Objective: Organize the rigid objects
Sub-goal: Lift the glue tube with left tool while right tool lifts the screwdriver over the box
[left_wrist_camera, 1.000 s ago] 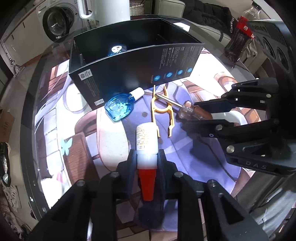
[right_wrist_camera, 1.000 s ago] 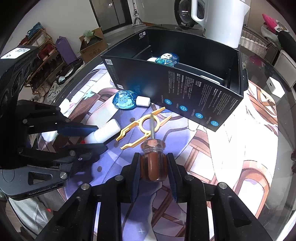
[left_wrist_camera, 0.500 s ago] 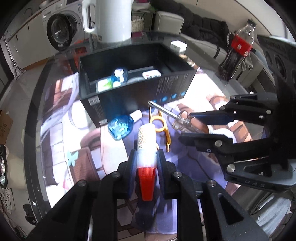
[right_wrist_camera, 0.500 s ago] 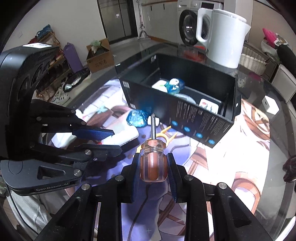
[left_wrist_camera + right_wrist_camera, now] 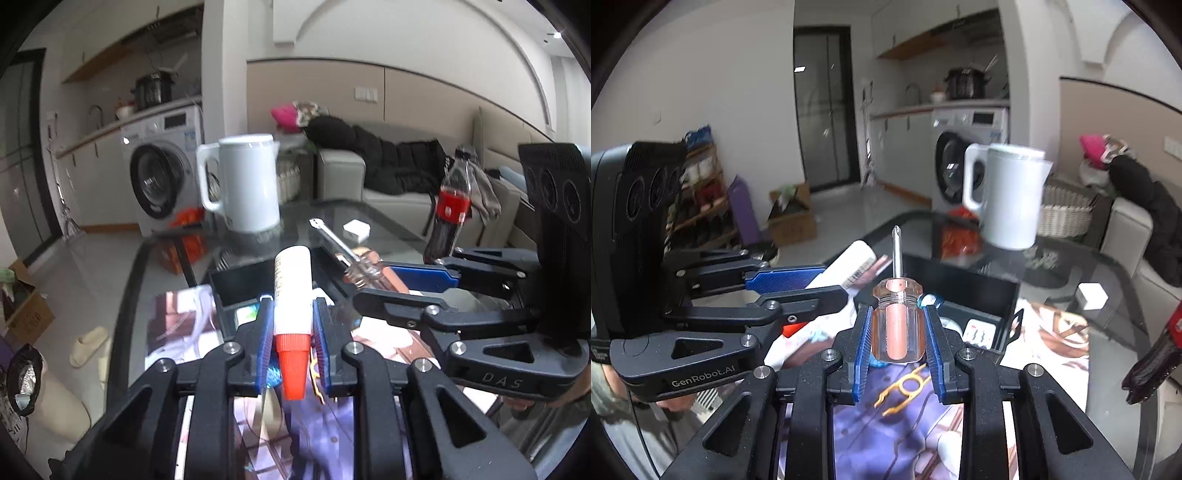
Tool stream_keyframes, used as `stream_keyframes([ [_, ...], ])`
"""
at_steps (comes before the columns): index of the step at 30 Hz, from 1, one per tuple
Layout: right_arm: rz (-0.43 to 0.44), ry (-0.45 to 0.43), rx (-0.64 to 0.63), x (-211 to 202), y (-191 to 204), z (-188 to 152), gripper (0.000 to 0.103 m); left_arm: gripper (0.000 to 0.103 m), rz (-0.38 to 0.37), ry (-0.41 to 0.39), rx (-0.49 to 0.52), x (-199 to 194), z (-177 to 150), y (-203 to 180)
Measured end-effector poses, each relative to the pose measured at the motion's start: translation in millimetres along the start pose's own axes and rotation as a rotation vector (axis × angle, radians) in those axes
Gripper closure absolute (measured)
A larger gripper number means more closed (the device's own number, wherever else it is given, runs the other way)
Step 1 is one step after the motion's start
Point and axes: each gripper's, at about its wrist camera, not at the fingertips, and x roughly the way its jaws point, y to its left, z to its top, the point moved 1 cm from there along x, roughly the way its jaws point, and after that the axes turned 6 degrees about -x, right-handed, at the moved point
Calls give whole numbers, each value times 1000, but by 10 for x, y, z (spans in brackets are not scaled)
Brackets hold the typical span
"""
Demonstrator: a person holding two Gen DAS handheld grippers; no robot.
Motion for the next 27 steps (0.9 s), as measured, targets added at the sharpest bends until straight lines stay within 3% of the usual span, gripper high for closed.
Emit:
stream_keyframes([
  [4,-63,-117,13,-193,32,41,76,84,27,-87,-1,-132,14,33],
  [9,-101,-188,13,-351,90,98,76,84,35,-165,3,-275,61,50],
  [19,-105,-229,15,-458,84,183,76,84,14,-208,-32,-297,200,87],
  [27,-128,-244,36,-300,-18,342,77,84,11,-235,-62,-113,413,149],
])
